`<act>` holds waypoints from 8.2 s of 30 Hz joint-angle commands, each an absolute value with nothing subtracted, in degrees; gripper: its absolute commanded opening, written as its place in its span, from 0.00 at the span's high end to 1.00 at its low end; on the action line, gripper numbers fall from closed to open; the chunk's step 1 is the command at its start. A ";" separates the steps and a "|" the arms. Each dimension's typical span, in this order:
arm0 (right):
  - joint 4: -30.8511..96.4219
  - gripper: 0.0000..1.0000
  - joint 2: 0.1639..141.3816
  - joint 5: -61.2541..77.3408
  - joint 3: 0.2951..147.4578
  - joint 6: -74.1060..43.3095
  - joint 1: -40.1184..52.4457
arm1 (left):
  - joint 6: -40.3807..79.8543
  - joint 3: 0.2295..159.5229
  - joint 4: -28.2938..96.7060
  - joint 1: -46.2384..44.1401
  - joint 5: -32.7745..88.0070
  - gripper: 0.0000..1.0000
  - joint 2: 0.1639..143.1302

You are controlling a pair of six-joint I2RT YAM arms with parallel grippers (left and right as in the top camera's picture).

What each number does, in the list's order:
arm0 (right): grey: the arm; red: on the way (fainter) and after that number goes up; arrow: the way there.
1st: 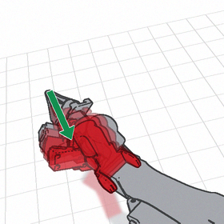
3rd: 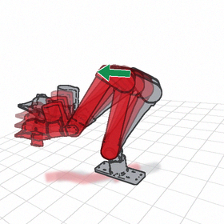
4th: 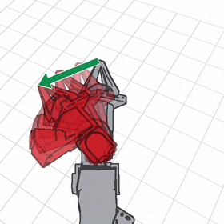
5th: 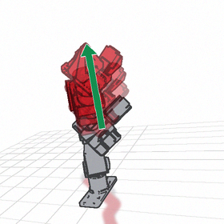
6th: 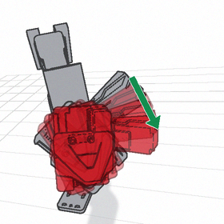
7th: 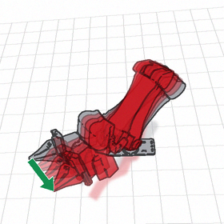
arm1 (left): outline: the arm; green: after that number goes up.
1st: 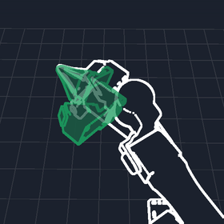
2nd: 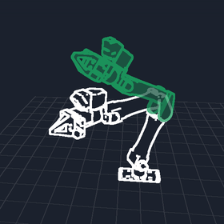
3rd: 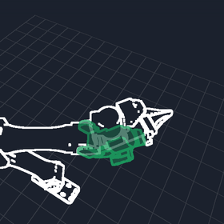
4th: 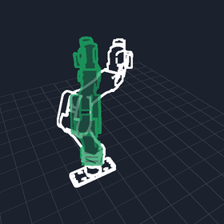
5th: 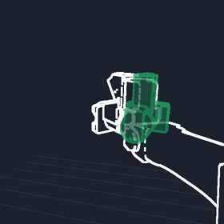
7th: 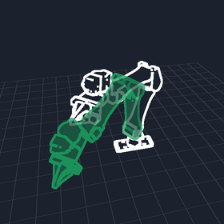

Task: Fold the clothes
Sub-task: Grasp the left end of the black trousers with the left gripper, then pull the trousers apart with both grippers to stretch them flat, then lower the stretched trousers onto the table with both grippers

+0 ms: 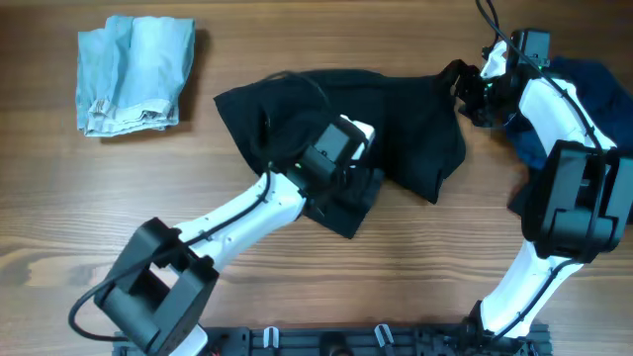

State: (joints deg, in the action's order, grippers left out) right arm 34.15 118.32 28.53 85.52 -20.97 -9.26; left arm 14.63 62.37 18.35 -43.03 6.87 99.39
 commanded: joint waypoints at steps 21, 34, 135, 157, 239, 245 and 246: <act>31.57 0.69 122.41 28.32 85.65 -22.68 -3.40 | 13.89 63.16 18.44 -45.84 4.49 0.57 104.27; 41.25 0.96 110.04 23.31 86.63 -21.69 -5.56 | 13.89 67.75 32.23 -45.84 -2.26 0.96 103.74; 70.13 0.96 76.71 4.03 86.63 -21.21 -5.54 | 23.00 68.73 65.34 -30.11 -17.04 0.96 64.79; 56.38 0.96 87.13 7.53 86.61 -21.32 -5.54 | 22.74 69.01 47.86 -29.21 -34.00 0.96 74.13; 48.42 0.96 119.83 6.37 79.26 -20.14 -1.52 | 22.94 68.49 38.65 -3.07 3.46 0.96 113.93; 46.46 0.96 119.79 6.39 79.55 -21.04 -3.42 | 20.34 69.25 38.00 4.47 3.16 0.96 113.91; 46.50 0.96 119.79 6.35 80.12 -20.82 -3.51 | 19.03 70.26 38.54 5.45 3.33 0.96 113.78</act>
